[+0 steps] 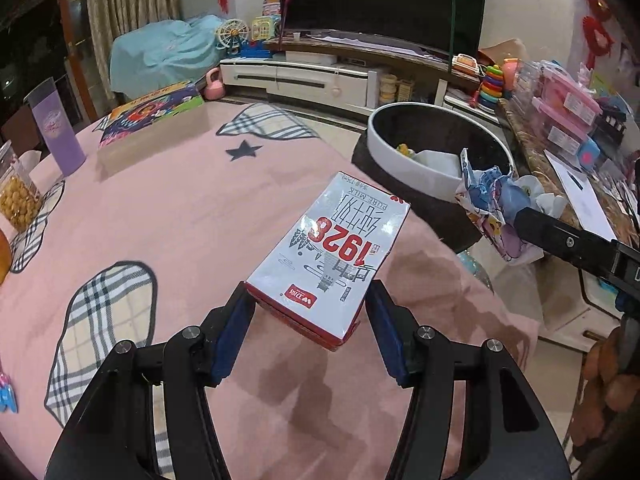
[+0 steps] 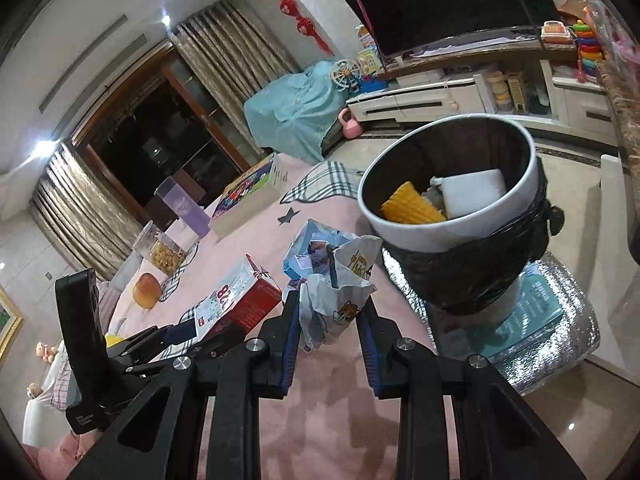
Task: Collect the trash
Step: 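Carry the milk carton and wrapper in both grippers over the bin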
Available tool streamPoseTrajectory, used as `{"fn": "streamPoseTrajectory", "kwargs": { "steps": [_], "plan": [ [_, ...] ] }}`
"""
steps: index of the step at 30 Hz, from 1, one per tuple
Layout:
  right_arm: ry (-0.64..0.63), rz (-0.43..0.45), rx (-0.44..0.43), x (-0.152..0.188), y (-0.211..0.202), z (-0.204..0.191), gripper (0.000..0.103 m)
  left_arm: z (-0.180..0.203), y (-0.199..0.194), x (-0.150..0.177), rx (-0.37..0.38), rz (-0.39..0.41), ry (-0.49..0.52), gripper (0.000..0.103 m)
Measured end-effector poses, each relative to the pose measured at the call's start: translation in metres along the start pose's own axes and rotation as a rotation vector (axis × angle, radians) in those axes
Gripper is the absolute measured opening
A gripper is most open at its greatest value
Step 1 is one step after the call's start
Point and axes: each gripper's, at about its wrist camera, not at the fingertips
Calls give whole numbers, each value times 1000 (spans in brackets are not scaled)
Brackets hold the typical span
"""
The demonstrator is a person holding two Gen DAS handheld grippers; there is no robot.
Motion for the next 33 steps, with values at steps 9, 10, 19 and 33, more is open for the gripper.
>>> {"fn": "streamPoseTrajectory", "kwargs": {
  "steps": [9,10,19,33],
  "plan": [
    [0,38,33,-15,-13,15,29,22,3,-15,21,9,29,58],
    [5,43,39,-17,-13,18,29,24,4,-17,24,10,30,58],
    [14,62,73,-29,-17,33,29,40,8,-32,44,21,44,58],
    [16,76,91,-46,-16,45,30,59,20,-53,47,31,85,58]
  ]
}}
Point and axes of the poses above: each gripper's, at about its wrist camera, not at the fingertips, and y roughly the way its jaws point, z to its right, x to its underside, and after that the axes turned 5 degrees about -y, right-handed
